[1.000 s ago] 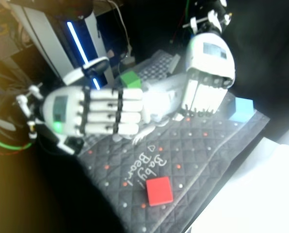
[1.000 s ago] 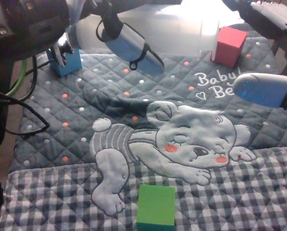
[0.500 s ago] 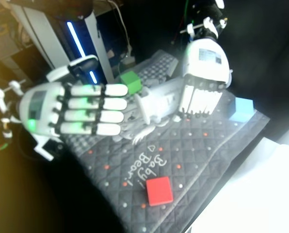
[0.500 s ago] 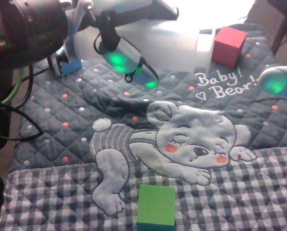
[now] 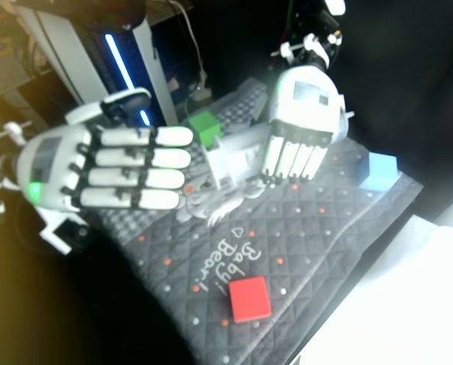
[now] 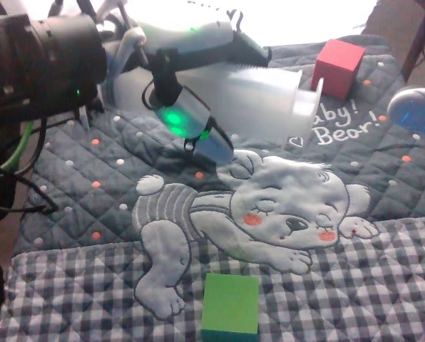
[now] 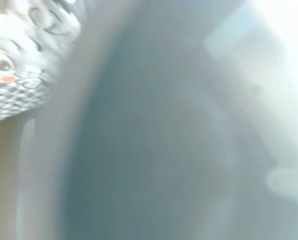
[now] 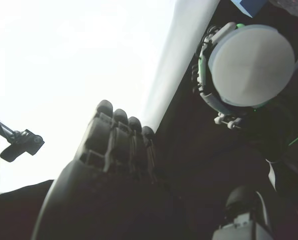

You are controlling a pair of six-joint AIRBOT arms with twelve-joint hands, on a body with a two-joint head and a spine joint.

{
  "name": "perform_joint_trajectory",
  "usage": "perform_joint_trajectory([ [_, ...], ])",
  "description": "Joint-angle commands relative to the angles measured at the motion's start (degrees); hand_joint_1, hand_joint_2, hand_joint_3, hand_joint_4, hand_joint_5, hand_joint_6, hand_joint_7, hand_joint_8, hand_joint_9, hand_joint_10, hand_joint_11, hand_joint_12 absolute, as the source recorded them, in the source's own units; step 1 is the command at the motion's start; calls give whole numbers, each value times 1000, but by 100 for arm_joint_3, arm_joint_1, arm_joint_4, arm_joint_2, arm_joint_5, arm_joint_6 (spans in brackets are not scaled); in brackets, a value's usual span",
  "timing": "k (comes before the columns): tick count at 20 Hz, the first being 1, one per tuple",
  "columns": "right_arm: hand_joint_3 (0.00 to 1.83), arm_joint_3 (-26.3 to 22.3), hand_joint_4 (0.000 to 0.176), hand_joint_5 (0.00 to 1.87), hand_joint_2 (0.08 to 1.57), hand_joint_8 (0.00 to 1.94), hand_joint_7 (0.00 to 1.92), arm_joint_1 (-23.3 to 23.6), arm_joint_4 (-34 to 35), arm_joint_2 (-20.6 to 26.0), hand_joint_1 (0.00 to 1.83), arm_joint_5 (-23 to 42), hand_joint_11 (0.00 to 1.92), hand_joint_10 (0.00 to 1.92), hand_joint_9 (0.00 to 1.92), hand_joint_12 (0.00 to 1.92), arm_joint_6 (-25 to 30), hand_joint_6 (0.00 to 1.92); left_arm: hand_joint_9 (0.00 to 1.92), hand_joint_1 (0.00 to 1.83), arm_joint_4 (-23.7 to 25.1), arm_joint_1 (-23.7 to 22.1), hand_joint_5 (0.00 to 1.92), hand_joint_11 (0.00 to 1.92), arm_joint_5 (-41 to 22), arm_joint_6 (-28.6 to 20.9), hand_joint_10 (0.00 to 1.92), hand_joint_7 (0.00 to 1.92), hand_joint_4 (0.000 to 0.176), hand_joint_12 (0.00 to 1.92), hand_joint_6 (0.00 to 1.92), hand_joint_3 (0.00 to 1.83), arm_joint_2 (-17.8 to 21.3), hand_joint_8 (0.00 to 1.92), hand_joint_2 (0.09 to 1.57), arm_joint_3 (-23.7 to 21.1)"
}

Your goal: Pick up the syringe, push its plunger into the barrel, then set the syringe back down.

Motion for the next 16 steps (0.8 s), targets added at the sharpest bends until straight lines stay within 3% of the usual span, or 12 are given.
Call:
perform_joint_trajectory([
  [1, 4, -5, 0, 0, 881, 0, 0, 50, 111, 47, 54, 707, 0, 0, 0, 0, -3, 0, 1480, 1530, -181, -49, 1147, 1536, -387, -46, 1921, 1372, 0, 1921, 1921, 0, -13, 1921, 1104, -15],
  [9, 0, -15, 0, 0, 887, 0, 0, 51, 109, 45, 27, 707, 12, 0, 0, 5, -15, 0, 1562, 1493, 211, 83, 1253, 1609, 13, -50, 1921, 1472, 0, 1921, 1921, 0, -102, 1921, 1123, -71],
  [16, 5, -15, 0, 0, 903, 0, 0, 51, 109, 44, 0, 708, 25, 0, 0, 10, -26, 0, 1549, 1531, 370, 159, 1200, 1603, 133, -91, 1921, 1449, 0, 1921, 1921, 0, -162, 1921, 1096, -46],
])
